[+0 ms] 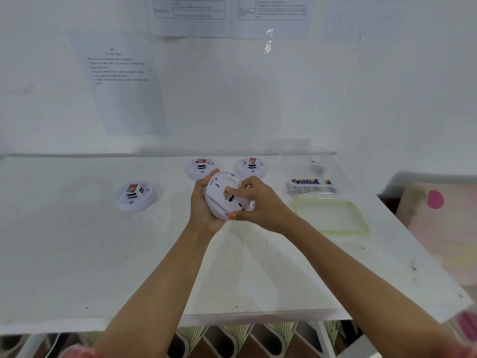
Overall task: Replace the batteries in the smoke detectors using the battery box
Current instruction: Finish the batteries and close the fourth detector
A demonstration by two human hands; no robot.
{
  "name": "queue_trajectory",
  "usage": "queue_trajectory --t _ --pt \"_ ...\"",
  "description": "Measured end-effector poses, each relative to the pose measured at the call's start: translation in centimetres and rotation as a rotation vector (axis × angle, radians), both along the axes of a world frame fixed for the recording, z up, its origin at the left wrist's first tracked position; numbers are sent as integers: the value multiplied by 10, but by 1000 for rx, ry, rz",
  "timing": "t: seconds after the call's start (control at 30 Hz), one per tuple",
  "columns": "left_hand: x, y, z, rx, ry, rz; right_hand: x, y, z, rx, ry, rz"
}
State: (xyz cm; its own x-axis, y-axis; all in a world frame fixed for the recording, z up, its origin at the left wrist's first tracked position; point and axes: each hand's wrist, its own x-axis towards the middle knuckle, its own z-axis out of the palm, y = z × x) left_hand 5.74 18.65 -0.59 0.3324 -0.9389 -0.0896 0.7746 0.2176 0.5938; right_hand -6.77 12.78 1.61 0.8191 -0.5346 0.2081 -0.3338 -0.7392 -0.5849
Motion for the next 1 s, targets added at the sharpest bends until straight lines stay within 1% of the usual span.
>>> queue_trajectory --t 0.1,0.17,0.37,0.5,0.67,0.83,1.0 --pt "4 -1 -2 13 -16 -12 2 -1 -2 59 -129 -24" --pt "7 -2 -3 17 -24 -17 2 -3 -3 72 -167 -48" --pt "7 -2 -2 -19 -34 -47 4 -4 0 89 -147 -49" --pt "9 -3 -3 -5 -42 -27 4 -2 0 120 -158 -58" --pt "9 -2 -2 -40 -37 5 5 5 -2 102 -199 -98" --pt "12 -3 -4 -76 -62 -54 4 7 -2 62 -218 -146" --pt "13 -5 -7 -70 -38 -60 2 11 -2 77 -220 -134"
